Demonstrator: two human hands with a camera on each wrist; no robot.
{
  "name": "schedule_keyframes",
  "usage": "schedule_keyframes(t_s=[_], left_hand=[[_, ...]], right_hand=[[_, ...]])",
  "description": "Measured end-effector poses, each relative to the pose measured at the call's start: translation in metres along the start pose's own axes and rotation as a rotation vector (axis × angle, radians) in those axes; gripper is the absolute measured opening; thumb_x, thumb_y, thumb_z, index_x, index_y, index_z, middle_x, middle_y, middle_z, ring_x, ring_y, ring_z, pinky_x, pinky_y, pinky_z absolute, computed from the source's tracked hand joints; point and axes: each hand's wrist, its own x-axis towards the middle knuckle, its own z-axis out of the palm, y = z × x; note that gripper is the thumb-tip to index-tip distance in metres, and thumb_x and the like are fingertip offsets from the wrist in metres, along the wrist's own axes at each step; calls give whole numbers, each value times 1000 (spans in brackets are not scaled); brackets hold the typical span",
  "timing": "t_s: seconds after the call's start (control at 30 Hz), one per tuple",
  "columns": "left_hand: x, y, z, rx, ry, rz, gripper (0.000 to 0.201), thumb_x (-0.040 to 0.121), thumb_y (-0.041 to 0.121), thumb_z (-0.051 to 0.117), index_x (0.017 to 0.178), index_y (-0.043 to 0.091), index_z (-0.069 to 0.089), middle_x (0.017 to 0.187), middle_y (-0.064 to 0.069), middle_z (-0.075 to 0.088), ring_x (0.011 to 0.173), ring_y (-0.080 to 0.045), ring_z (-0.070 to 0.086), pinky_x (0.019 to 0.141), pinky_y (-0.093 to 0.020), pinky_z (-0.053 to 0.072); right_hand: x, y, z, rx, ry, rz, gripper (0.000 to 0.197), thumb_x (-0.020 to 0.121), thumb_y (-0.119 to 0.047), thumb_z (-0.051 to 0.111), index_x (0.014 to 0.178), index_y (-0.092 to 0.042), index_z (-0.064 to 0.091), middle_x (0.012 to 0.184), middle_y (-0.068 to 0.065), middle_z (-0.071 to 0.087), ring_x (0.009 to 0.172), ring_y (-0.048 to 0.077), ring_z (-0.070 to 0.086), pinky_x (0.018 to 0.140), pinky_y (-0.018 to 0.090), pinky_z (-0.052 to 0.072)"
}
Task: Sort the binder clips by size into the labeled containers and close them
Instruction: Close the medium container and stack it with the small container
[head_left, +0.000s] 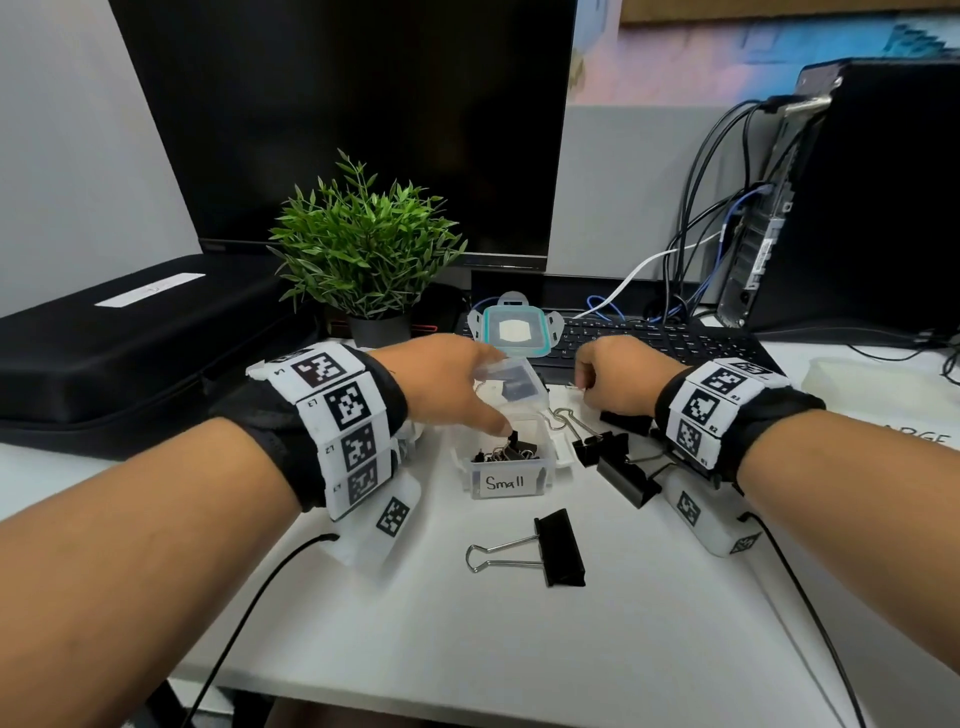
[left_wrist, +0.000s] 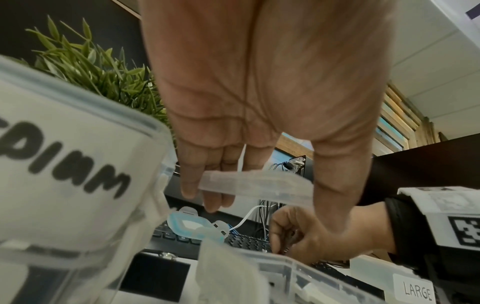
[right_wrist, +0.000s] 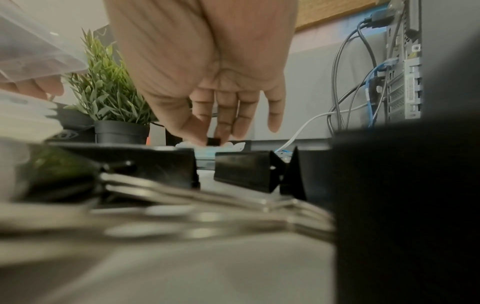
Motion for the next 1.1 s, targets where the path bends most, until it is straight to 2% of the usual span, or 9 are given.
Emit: schedule_keyframes(t_s=[0.1,0.23,0.33,0.4,0.43,0.5,0.63,0.8,1.1], left_hand=[[-3,-2,-5,-20,97,-10,84,76,49,70,146,25,31,139,6,48,123,-14,48,100,-26,40],[-9,-4,-12,-84,223,-43,82,77,43,71,146,22,31,137,4,50,116,-13,52,87,-19,37],[-15,-4,-15,-128,279,-40,70,79,38,71,140,20,40,129,2,56,97,-11,53,82,-19,40],[-18,-3,-15,-126,285,-39,66,80,36,71,137,20,43,126,1,57,93,-10,51,81,-20,41],[-19,-3,-15,-119,284,-39,66,80,36,71,138,19,42,126,1,57,95,-11,51,81,-21,41],[-22,-3,-15,-114,273,-39,69,80,36,71,141,20,39,129,1,54,99,-12,51,82,-20,39],[-22,-3,-11,-83,233,-12,82,77,43,71,146,23,31,138,2,47,119,-14,49,93,-22,39],[-23,10,3,37,73,67,81,76,48,70,145,25,33,140,5,45,123,-12,46,101,-25,39],[-12,13,26,170,-41,32,78,76,54,67,141,23,36,131,0,52,119,-19,49,97,-37,44]], right_hand=[[-8,-9,-5,204,66,-106,16,78,-3,60,83,-19,63,80,-7,61,78,17,57,65,15,44],[-24,-28,-9,469,48,-214,17,76,-1,66,82,-16,67,90,2,70,85,15,65,80,22,53],[-35,-40,-10,431,-37,-264,11,77,-7,72,84,-15,70,89,-4,68,78,1,58,72,6,45],[-37,-45,-9,378,-80,-282,10,77,-17,75,85,-17,72,92,-3,69,85,6,59,79,14,46],[-38,-46,-8,368,-85,-280,11,77,-21,76,86,-18,72,95,-3,69,88,9,60,81,17,46],[-37,-47,-9,368,-37,-253,8,81,-22,73,88,-19,71,96,-4,70,88,7,61,74,11,45],[-34,-39,-13,283,116,-150,16,89,-9,55,93,-15,69,78,-11,63,65,-3,53,57,6,37],[-33,-34,-14,216,127,-105,28,86,-1,45,94,-15,69,96,0,67,86,13,58,73,19,42],[-36,-39,-11,300,-52,-126,27,94,-11,47,108,-16,69,99,-3,65,88,10,56,76,21,42]])
